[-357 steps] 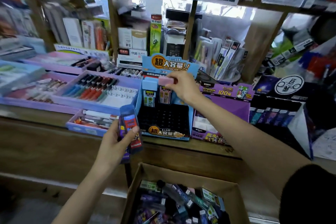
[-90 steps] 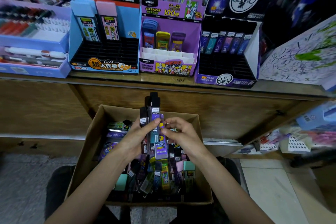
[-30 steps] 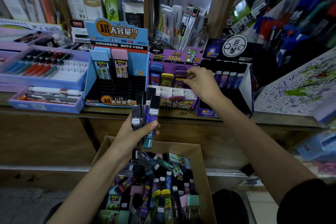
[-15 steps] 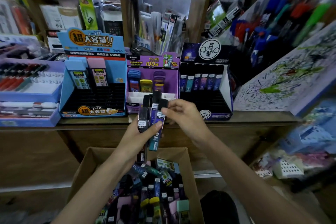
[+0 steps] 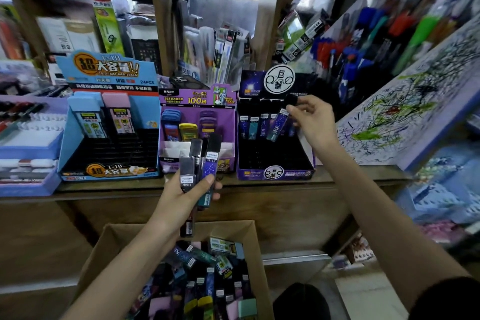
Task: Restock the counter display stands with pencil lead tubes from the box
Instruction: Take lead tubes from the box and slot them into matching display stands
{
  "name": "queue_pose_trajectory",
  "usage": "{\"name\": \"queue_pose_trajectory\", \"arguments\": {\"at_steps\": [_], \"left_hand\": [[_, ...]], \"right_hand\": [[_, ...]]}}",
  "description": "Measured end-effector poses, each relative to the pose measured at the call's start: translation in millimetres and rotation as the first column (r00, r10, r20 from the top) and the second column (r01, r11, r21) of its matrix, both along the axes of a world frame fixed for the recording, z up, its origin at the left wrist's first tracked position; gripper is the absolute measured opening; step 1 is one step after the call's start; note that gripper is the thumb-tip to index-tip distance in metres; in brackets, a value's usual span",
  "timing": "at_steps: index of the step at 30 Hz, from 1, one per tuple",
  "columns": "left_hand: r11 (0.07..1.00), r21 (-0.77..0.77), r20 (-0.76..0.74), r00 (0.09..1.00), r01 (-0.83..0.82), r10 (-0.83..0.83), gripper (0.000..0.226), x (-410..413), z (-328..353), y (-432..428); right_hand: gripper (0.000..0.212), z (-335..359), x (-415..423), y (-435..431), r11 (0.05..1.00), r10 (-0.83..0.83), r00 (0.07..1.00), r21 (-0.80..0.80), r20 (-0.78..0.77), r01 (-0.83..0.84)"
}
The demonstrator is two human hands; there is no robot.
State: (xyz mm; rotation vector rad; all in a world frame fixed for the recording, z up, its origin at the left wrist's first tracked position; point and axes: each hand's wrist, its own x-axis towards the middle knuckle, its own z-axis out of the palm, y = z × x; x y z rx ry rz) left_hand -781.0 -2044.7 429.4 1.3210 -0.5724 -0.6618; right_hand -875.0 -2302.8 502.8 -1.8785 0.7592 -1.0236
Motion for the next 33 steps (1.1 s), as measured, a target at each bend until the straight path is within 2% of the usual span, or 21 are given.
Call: {"name": "queue_pose_trajectory", "arguments": {"at_steps": [4, 8, 11, 19, 22, 25, 26, 28, 30, 33], "left_hand": [[1.000, 0.026, 0.015, 1.000, -0.003, 0.003, 0.015, -1.2, 0.1, 0.6], [0.999, 0.042, 0.023, 1.000, -0.014, 0.013, 0.014, -0.6, 0.8, 2.3], [0.999, 0.050, 0.022, 1.000, -0.013, 0.012, 0.013, 0.2, 1.9, 4.2], [0.998, 0.060, 0.007, 1.000, -0.003, 0.003, 0.015, -3.7, 2.6, 3.1], [0.998, 0.058, -0.010, 1.000, -0.001, 0.002, 0.017, -5.5, 2.0, 3.1], [0.999, 0.054, -0.026, 1.000, 0.010, -0.009, 0.020, -6.2, 2.3, 2.0], [0.998, 0.055, -0.030, 0.999, 0.016, -0.015, 0.021, -6.6, 2.5, 1.2], [0.998, 0.057, -0.033, 0.999, 0.029, -0.028, 0.022, -7.7, 2.8, -1.4], [0.998, 0.055, -0.039, 0.998, 0.041, -0.039, 0.023, -9.8, 3.4, -4.1], [0.998, 0.042, -0.049, 0.997, 0.055, -0.053, 0.024, -13.2, 2.6, -7.2]], "right_hand": [[0.025, -8.3, 17.5, -9.7, 0.996, 0.037, 0.997, -0.078, -0.071, -0.043], [0.023, -13.1, 27.8, -8.6, 0.982, 0.095, 0.992, -0.153, -0.086, -0.108], [0.020, -15.8, 32.4, -11.4, 0.978, 0.147, 0.980, -0.129, -0.136, -0.165], [0.024, -27.9, 41.6, -14.2, 0.997, 0.002, 0.983, -0.080, -0.183, -0.017], [0.025, -24.8, 37.6, -9.2, 0.984, -0.085, 0.956, -0.174, -0.281, 0.036], [0.023, -23.7, 25.7, 12.0, 0.948, -0.183, 0.945, -0.304, -0.272, 0.096], [0.019, -23.5, 21.3, 23.1, 0.954, -0.142, 0.955, -0.293, -0.259, 0.063], [0.012, -22.8, 12.9, 48.6, 0.988, 0.095, 0.974, -0.100, -0.208, -0.118], [0.011, -21.8, 5.3, 74.5, 0.933, 0.344, 0.932, 0.149, -0.114, -0.327], [0.012, -24.4, -2.9, 98.5, 0.842, 0.478, 0.878, 0.303, -0.033, -0.447]]}}
